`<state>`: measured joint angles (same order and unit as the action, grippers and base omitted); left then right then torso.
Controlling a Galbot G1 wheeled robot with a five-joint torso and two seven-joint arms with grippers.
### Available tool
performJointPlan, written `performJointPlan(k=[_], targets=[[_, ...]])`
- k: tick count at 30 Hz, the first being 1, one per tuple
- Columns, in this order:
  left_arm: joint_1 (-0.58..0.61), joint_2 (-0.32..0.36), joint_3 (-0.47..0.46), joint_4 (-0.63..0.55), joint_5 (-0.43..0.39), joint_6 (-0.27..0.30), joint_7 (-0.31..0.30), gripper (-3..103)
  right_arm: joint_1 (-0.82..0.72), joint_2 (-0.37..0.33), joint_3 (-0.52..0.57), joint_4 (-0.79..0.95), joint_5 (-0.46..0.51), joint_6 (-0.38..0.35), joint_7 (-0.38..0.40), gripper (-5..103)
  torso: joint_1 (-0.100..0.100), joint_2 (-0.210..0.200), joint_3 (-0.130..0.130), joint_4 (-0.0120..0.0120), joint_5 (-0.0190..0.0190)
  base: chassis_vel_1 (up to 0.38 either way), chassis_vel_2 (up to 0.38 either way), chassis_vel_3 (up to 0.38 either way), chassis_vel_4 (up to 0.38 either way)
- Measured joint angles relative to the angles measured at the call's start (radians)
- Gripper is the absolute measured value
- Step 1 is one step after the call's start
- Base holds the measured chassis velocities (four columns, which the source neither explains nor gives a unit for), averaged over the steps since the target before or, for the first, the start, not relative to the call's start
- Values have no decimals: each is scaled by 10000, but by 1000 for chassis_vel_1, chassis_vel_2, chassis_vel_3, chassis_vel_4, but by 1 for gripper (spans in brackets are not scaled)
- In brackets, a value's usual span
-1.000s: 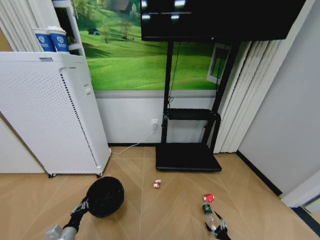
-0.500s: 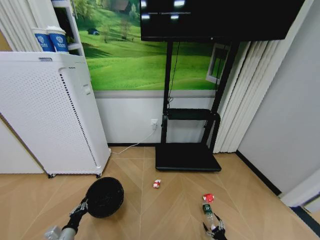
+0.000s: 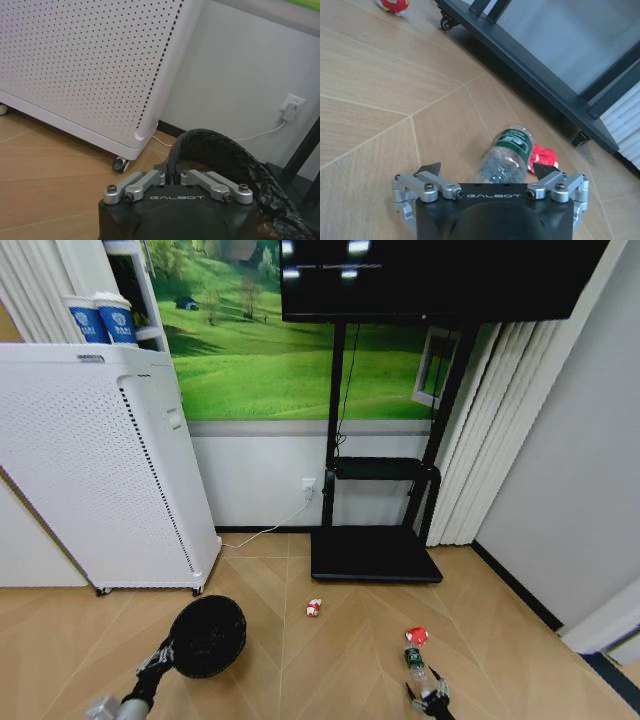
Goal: Pick up the trash bin and place the garbage on the floor into it.
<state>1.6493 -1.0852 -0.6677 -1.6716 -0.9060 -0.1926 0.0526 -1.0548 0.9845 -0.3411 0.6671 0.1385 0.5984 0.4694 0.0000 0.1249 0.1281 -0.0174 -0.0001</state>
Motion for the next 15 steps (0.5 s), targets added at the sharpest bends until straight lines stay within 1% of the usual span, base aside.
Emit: performJointPlan(k=[1, 4, 8, 10, 11, 14, 15], targets=[[0, 0, 0, 0, 0, 0, 0, 7, 0, 0, 0, 0, 0, 0, 0, 100, 0, 0, 0, 0, 0, 0, 0, 0, 0], [-40, 4, 2, 64, -23, -19, -12, 7, 338, 90, -441, -242, 285, -81, -52, 100, 0, 0, 0, -1, 3, 0, 0, 0, 0], [-55, 43, -10, 121, -56, -41, -15, 7, 603, 154, -721, -474, 588, -117, -158, 100, 0, 0, 0, -1, -5, 0, 0, 0, 0], [-69, 104, -22, 166, -127, -43, -15, 7, 942, 276, -1049, -757, 1170, -175, -296, 100, 0, 0, 0, -1, -3, 0, 0, 0, 0], [-69, 104, -22, 166, -127, -43, -15, 7, 942, 276, -1049, -757, 1170, -175, -296, 100, 0, 0, 0, -1, -3, 0, 0, 0, 0], [-120, 149, -24, 197, -202, -39, -14, 7, 1288, 373, -1427, -1109, 1687, -198, -551, 100, 0, 0, 0, 0, -7, 0, 0, 0, 0], [-120, 149, -24, 197, -202, -39, -14, 7, 1288, 373, -1427, -1109, 1687, -198, -551, 100, 0, 0, 0, 0, -7, 0, 0, 0, 0]])
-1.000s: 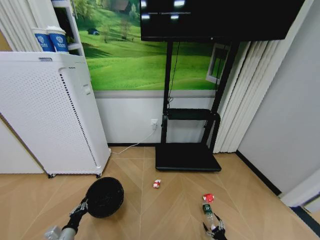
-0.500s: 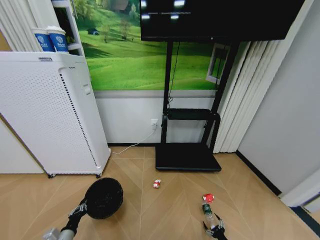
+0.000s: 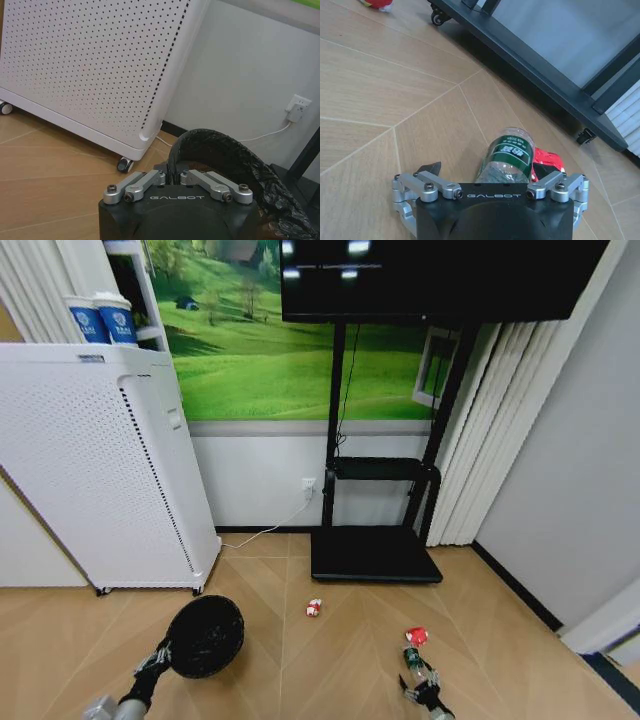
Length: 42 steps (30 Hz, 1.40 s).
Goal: Pick up the trash bin and place the garbage on the floor into it.
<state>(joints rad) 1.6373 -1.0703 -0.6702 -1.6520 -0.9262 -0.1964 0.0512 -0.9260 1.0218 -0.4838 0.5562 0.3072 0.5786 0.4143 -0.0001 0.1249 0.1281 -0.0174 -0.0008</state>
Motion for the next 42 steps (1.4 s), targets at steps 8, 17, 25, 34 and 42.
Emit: performJointPlan(k=[8, 17, 25, 34, 42], targets=[[-32, -5, 21, 8, -23, 18, 1, 7, 296, 292, -356, -729, 792, 33, -447, 100, -1, 2, -2, -3, -4, 0, 0, 0, 0], [-35, -40, 26, -20, -23, 33, -7, 7, 391, 230, -352, -969, 894, 134, -1089, 81, 0, 2, -1, 5, 10, 0, 0, 0, 0], [22, -28, -17, -115, 1, 31, 1, 7, 185, 76, 195, -577, 656, 215, -1168, 48, 1, -3, 3, -1, 16, 0, 0, 0, 0], [-180, 179, 7, -343, 0, 133, -106, 7, -267, -962, 828, 1645, -617, 496, -959, 29, 2, -6, 5, -2, 10, 0, 0, 0, 0], [-606, 986, 418, -998, -39, 552, -603, 7, -608, -1828, 1683, 3739, -2085, 1464, -1084, 25, 1, -4, 3, -5, 9, 0, 0, 0, 0]])
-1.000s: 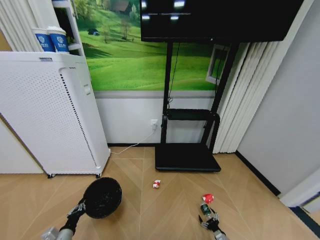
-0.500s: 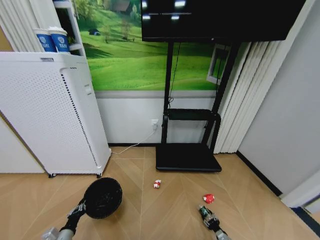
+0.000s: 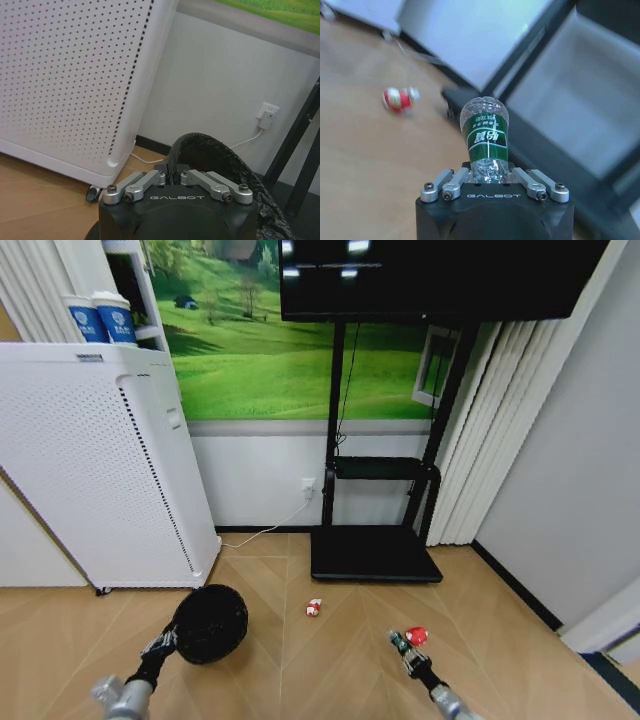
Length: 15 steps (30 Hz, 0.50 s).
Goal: Pick up the trash bin and place the garbage on the floor into it.
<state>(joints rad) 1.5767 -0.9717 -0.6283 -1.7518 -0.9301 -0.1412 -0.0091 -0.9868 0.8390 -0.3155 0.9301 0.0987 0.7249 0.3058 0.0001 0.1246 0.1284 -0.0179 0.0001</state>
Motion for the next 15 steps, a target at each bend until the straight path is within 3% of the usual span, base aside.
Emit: performJointPlan(k=[4, 9, 15], targets=[[-176, 479, 192, -182, -183, 187, -191, 7, -150, -180, 635, 698, -1182, 679, -98, 25, 0, 1, -1, 3, 1, 0, 0, 0, 0], [-178, 871, 593, -201, -186, 229, -242, 7, -53, -375, 767, 1348, -1865, 788, -197, 25, 0, 2, -1, 2, -2, 0, 0, 0, 0], [-795, 1609, 1447, 148, -323, 290, -313, 7, 1662, -578, -702, 1750, -1590, 791, -231, 25, 0, 2, -1, 6, -1, 0, 0, 0, 0]])
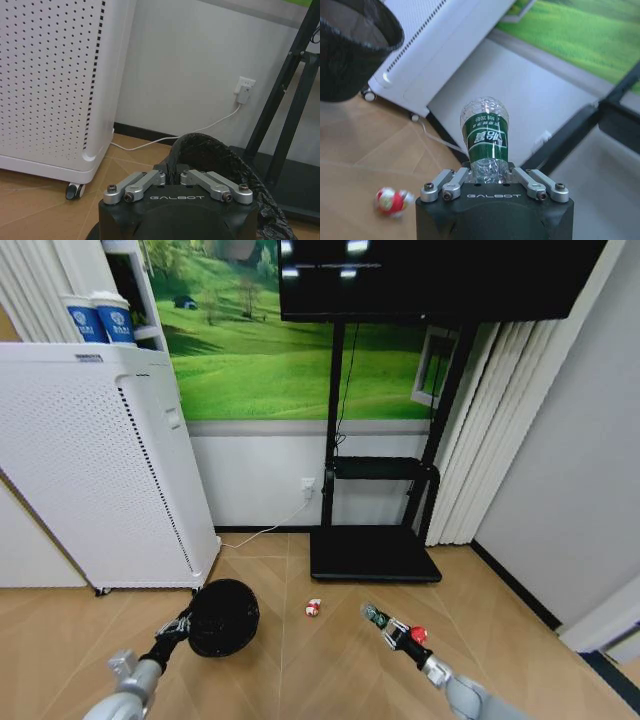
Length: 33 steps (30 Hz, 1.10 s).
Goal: Pick up the trash bin and place the garbage on the floor into it.
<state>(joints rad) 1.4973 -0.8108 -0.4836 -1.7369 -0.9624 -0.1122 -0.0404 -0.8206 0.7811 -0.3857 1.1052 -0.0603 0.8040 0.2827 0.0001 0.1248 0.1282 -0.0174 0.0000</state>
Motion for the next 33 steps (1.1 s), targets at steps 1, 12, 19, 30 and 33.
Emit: performJointPlan(k=[1, 12, 19, 30, 33], targets=[[0, 0, 0, 0, 0, 0, 0, 7, 0, 0, 0, 0, 0, 0, 0, 25, 0, 0, 0, 0, 0, 0, 0, 0, 0], [-3446, 933, 2436, 1712, -1026, 137, -46, 7, 3256, 108, -2889, -148, 87, 0, -153, 25, 0, 0, 0, -6, -3, 0, 0, 0, 0], [-5329, 702, 4000, 2285, -1421, 288, -288, 7, 3966, 498, -3717, -103, -50, 0, -102, 25, 0, 0, 1, -1, 1, 0, 0, 0, 0], [-6050, 31, 5037, 2427, -1319, 374, -543, 7, 4072, 1060, -4283, 74, -808, 0, 83, 25, 0, 0, 0, -2, 2, 0, 0, 0, 0], [-6088, -151, 5292, 2328, -1260, 393, -617, 7, 4436, 1309, -4628, -21, -883, -1, 165, 25, 0, 0, -1, 1, -1, 0, 0, 0, 0]])
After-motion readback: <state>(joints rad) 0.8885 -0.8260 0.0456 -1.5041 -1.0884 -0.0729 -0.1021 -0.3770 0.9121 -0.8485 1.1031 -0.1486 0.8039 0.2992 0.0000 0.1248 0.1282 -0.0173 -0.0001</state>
